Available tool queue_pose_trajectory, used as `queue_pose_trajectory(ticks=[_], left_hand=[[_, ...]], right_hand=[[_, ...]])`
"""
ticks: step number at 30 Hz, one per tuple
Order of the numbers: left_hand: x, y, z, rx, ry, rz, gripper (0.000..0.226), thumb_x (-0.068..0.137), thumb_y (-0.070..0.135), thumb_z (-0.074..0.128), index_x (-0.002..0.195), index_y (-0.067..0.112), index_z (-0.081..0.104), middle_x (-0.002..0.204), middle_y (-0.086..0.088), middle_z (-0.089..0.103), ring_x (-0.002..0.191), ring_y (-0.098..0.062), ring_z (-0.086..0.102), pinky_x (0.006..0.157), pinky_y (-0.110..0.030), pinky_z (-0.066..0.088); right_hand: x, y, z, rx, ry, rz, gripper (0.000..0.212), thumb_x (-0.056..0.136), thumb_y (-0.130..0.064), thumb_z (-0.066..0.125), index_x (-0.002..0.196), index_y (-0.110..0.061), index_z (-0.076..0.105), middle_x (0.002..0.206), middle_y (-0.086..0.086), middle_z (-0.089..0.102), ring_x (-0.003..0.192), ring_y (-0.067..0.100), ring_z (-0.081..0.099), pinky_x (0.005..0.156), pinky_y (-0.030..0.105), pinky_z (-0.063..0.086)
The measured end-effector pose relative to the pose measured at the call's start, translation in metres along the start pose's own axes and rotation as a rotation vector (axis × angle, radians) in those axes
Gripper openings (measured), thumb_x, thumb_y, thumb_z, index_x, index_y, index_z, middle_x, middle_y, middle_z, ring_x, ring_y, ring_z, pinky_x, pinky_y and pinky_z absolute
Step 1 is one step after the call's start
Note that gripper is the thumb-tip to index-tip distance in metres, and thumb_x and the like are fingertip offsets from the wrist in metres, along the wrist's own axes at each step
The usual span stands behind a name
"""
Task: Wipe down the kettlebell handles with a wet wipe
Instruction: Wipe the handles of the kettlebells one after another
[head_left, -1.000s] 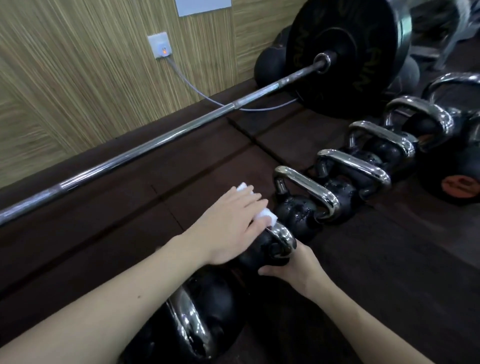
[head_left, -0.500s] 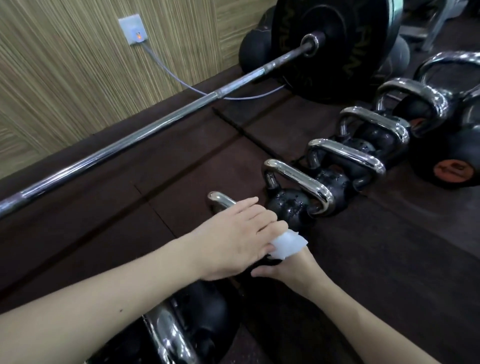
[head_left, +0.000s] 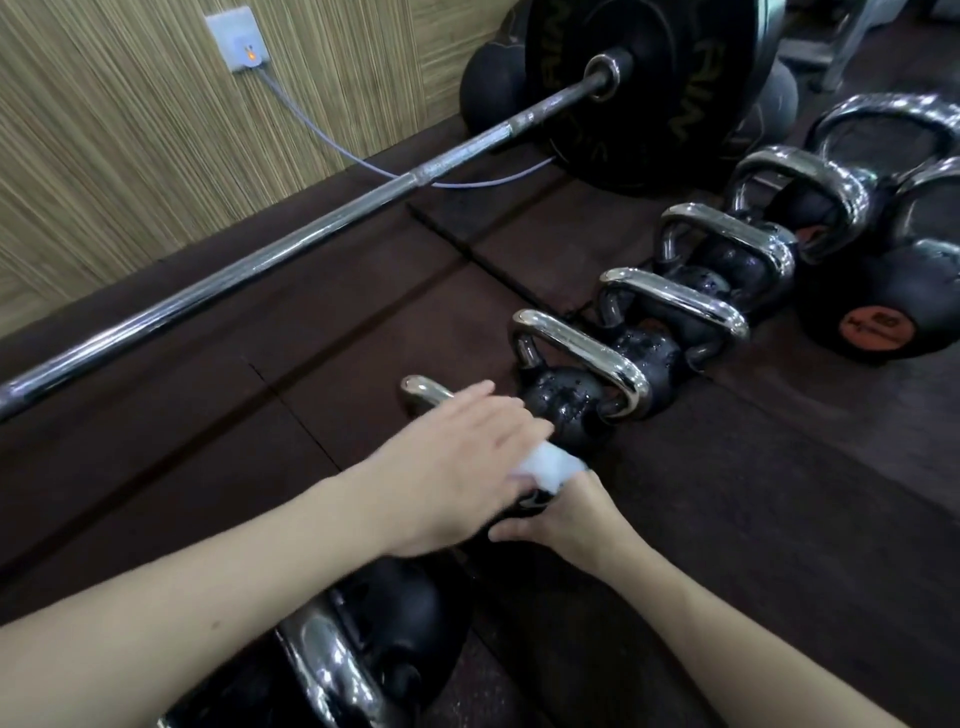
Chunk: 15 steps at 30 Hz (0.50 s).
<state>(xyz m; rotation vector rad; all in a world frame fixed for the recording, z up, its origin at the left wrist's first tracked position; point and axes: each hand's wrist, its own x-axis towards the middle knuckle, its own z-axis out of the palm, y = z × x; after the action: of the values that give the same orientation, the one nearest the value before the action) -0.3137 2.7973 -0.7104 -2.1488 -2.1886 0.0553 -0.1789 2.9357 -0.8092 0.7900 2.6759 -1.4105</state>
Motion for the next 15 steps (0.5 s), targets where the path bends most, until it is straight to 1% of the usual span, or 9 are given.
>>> queue_pose_trajectory(ticks=[1,3,4,5,7,9,10,12,15], left_hand=[[0.002,0.013,0.0,0.038,-0.029,0.083,0.056,0.104,0.048,0.04,0.148,0.016,0.05,0.145,-0.005,0.056,0.142,-0.027,0.046,0.126,-0.047,0.025],[0.004,0.028,-0.003,0.064,-0.066,0.164,0.06,0.104,0.055,0.039,0.15,0.017,0.047,0.147,-0.005,0.052,0.144,-0.028,0.042,0.126,-0.047,0.023],[0.004,0.026,-0.005,0.041,-0.062,0.154,0.061,0.105,0.056,0.036,0.15,0.017,0.048,0.147,-0.003,0.053,0.144,-0.026,0.042,0.126,-0.046,0.021],[0.004,0.02,-0.005,-0.011,-0.051,0.103,0.059,0.105,0.055,0.033,0.148,0.018,0.051,0.145,-0.001,0.056,0.142,-0.023,0.045,0.127,-0.044,0.02],[0.001,0.0,-0.004,-0.091,0.01,-0.084,0.053,0.105,0.047,0.033,0.139,0.017,0.06,0.134,0.0,0.065,0.134,-0.021,0.055,0.126,-0.041,0.02],[-0.005,-0.019,-0.005,-0.08,0.051,-0.286,0.05,0.104,0.04,0.033,0.129,0.013,0.068,0.133,-0.005,0.068,0.135,-0.027,0.057,0.124,-0.046,0.026],[-0.005,-0.022,-0.005,-0.069,0.046,-0.349,0.051,0.104,0.037,0.032,0.128,0.011,0.069,0.139,-0.008,0.066,0.14,-0.029,0.053,0.124,-0.049,0.027],[-0.001,-0.014,-0.003,-0.051,0.085,-0.328,0.051,0.103,0.032,0.035,0.129,0.004,0.069,0.145,-0.014,0.061,0.142,-0.032,0.051,0.122,-0.048,0.029],[0.005,0.02,0.002,-0.009,0.084,-0.033,0.05,0.099,0.029,0.043,0.139,0.005,0.06,0.144,-0.013,0.06,0.138,-0.033,0.054,0.12,-0.048,0.034]], right_hand=[[-0.004,-0.005,-0.002,-0.054,-0.021,-0.005,0.064,0.068,-0.057,0.074,0.121,-0.023,0.068,0.111,-0.018,0.069,0.104,-0.009,0.063,0.09,0.018,0.05],[-0.006,-0.002,-0.006,-0.077,-0.025,-0.041,0.046,0.09,-0.022,0.068,0.131,-0.003,0.06,0.127,0.008,0.066,0.121,0.021,0.062,0.089,0.014,0.039],[-0.005,0.003,-0.008,-0.054,-0.042,-0.031,0.046,0.09,-0.006,0.071,0.134,0.0,0.057,0.128,0.012,0.065,0.123,0.028,0.06,0.089,0.012,0.038],[-0.003,0.006,-0.008,-0.03,-0.041,-0.007,0.053,0.084,-0.003,0.079,0.133,-0.004,0.059,0.12,0.005,0.068,0.117,0.023,0.063,0.086,0.009,0.04],[-0.002,0.001,-0.008,0.049,-0.019,0.028,0.072,0.063,-0.023,0.097,0.126,-0.025,0.061,0.102,-0.018,0.067,0.095,-0.002,0.064,0.077,-0.001,0.042],[0.002,-0.002,-0.004,0.058,0.007,0.031,0.095,0.046,-0.035,0.103,0.129,-0.037,0.057,0.114,-0.02,0.07,0.1,-0.011,0.064,0.09,0.002,0.046],[0.003,-0.001,-0.003,0.062,-0.003,0.02,0.102,0.042,-0.037,0.103,0.131,-0.042,0.055,0.125,-0.017,0.068,0.109,-0.009,0.063,0.101,0.013,0.048],[0.004,-0.002,-0.003,0.054,-0.004,-0.002,0.103,0.039,-0.044,0.101,0.129,-0.049,0.053,0.133,-0.013,0.067,0.119,0.001,0.063,0.107,0.028,0.05],[0.002,-0.01,-0.004,-0.105,-0.013,-0.015,0.077,0.06,-0.06,0.081,0.125,-0.023,0.063,0.112,-0.007,0.072,0.098,0.006,0.067,0.086,0.029,0.056]])
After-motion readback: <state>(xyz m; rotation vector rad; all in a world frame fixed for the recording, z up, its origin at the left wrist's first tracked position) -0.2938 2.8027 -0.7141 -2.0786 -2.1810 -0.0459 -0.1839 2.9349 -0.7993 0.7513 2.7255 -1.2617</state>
